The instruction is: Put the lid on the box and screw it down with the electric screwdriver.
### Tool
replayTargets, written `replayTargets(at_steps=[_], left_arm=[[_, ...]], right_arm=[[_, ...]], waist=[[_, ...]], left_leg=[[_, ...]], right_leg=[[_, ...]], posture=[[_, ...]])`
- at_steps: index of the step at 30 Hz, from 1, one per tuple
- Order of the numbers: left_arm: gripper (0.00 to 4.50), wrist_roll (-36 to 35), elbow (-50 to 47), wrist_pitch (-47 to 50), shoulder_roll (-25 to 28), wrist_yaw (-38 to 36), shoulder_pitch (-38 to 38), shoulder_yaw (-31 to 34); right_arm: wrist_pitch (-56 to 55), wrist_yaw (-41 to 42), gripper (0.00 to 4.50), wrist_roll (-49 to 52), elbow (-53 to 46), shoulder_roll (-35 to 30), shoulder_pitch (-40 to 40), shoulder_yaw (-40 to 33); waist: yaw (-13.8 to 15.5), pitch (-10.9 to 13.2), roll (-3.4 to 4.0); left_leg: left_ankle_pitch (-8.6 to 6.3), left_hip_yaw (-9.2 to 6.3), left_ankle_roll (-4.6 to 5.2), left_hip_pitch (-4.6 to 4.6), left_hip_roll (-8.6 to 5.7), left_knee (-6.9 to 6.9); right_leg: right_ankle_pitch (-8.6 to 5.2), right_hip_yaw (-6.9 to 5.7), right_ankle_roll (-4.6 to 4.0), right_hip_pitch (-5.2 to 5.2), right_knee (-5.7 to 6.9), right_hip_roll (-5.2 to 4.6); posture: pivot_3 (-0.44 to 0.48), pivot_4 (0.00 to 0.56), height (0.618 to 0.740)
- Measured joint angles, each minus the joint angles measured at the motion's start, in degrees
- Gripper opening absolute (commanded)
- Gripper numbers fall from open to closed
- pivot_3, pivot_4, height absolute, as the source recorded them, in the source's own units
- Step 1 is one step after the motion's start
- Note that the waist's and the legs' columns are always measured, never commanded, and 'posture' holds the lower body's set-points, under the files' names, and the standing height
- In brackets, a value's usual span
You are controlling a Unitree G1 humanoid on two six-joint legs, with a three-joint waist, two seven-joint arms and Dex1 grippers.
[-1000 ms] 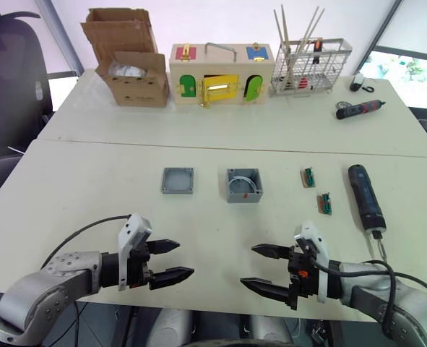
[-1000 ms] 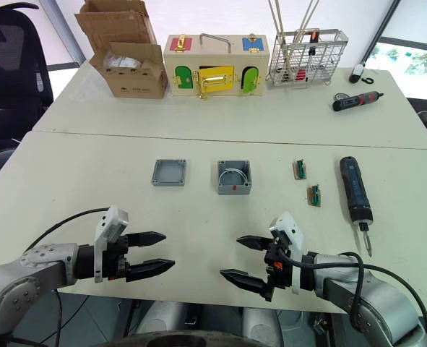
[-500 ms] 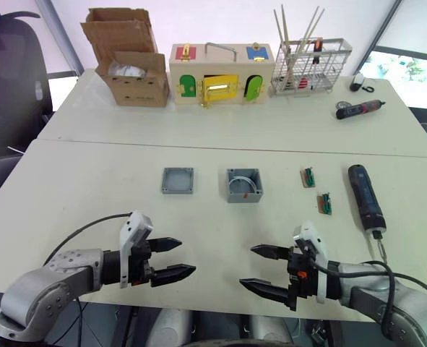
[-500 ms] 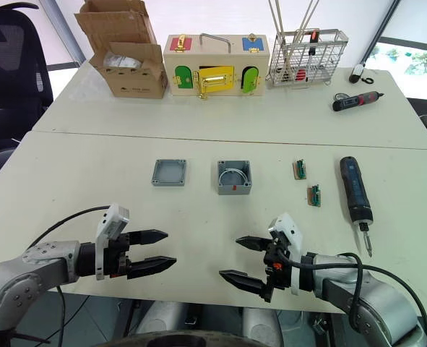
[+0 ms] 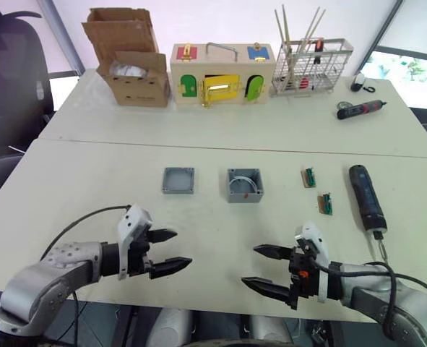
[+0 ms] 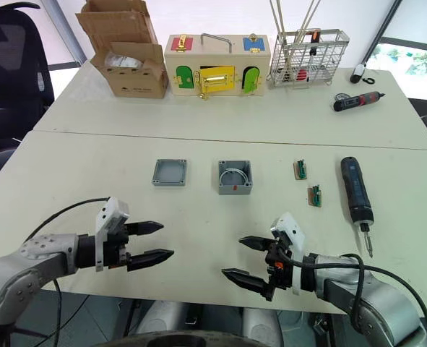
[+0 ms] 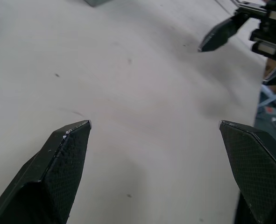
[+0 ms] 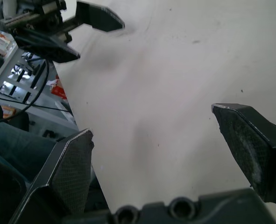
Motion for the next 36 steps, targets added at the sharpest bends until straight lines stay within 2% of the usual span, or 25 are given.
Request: replayTargets(at_steps=[4,8,10,14,17,24,27,36], left_arm=[[4.50,3.26,3.59,0.94,5.41,-2.56,-10.07,-2.25],[4.50,9.16,12.19,2.12,9.40,-11.28,-34.69,-11.49],[4.50,13.00,16.45,0.92,8.86,-15.49,-44.18,-15.94],[4.50,22.10,26.06,-3.66,1.93,-23.48,-57.35,-28.69],[4.50,26.50,33.19,-5.45,-5.10,-26.97,-62.89,-34.50],[4.50,32.53,48.90,-7.70,-21.20,-34.49,-75.77,-42.20],[4.50,35.11,52.82,-10.42,-23.04,-36.47,-77.06,-43.20],[4.50,43.12,66.03,-17.69,-30.97,-35.67,-77.15,-44.98]], right_arm=[[5.89,-7.42,4.48,5.51,-4.41,-0.45,-0.91,-4.76],[7.30,-11.29,4.48,9.62,-8.32,-1.49,-5.90,-7.81],[8.38,-13.23,4.48,11.97,-8.73,-2.31,-8.14,-8.96],[10.16,-17.26,4.48,15.68,-8.71,-3.07,-11.61,-9.83],[10.59,-20.21,4.48,16.80,-9.04,-3.12,-11.72,-9.91],[8.83,-26.87,4.48,14.17,-11.37,0.61,-7.46,-7.39],[7.80,-28.65,4.48,12.24,-11.61,1.80,-6.59,-6.29],[5.94,-33.35,4.48,7.54,-13.83,5.93,-3.79,-2.48]], waist=[[0.06,0.01,0.00],[0.12,0.04,-0.05],[-0.26,0.04,-0.04],[-0.23,0.05,-0.04],[-0.15,0.09,-0.11],[-0.45,0.22,-0.27],[-1.58,0.22,-0.27],[-1.50,0.28,-0.32]], left_leg=[[0.00,-0.01,0.00,-0.05,0.00,0.00],[0.01,-0.05,0.01,-0.17,-0.02,0.11],[-0.04,0.02,0.10,-0.16,-0.04,0.07],[-0.06,0.05,0.14,-0.28,-0.03,0.04],[-0.07,0.07,0.19,-0.32,-0.04,0.06],[-0.22,0.18,0.47,-0.39,-0.03,0.43],[-0.22,0.16,0.48,-0.34,-0.02,0.47],[-0.25,0.13,0.52,-0.40,-0.09,0.76]], right_leg=[[0.02,-0.02,-0.03,-0.08,0.01,0.03],[0.07,-0.13,-0.06,-0.06,-0.09,0.10],[0.14,-0.12,0.06,-0.02,-0.25,0.13],[0.19,-0.12,0.17,-0.06,-0.40,0.17],[0.20,-0.12,0.18,-0.06,-0.46,0.16],[0.20,-0.11,0.20,-0.03,-0.31,0.19],[0.19,-0.10,0.23,-0.06,-0.13,0.19],[0.12,-0.12,0.33,-0.11,0.22,0.20]], posture=[[0.000,0.150,0.694],[0.000,0.150,0.694],[0.000,0.150,0.694],[0.000,0.150,0.694],[0.000,0.150,0.694],[0.000,0.150,0.694],[0.000,0.150,0.694],[0.000,0.150,0.694]])
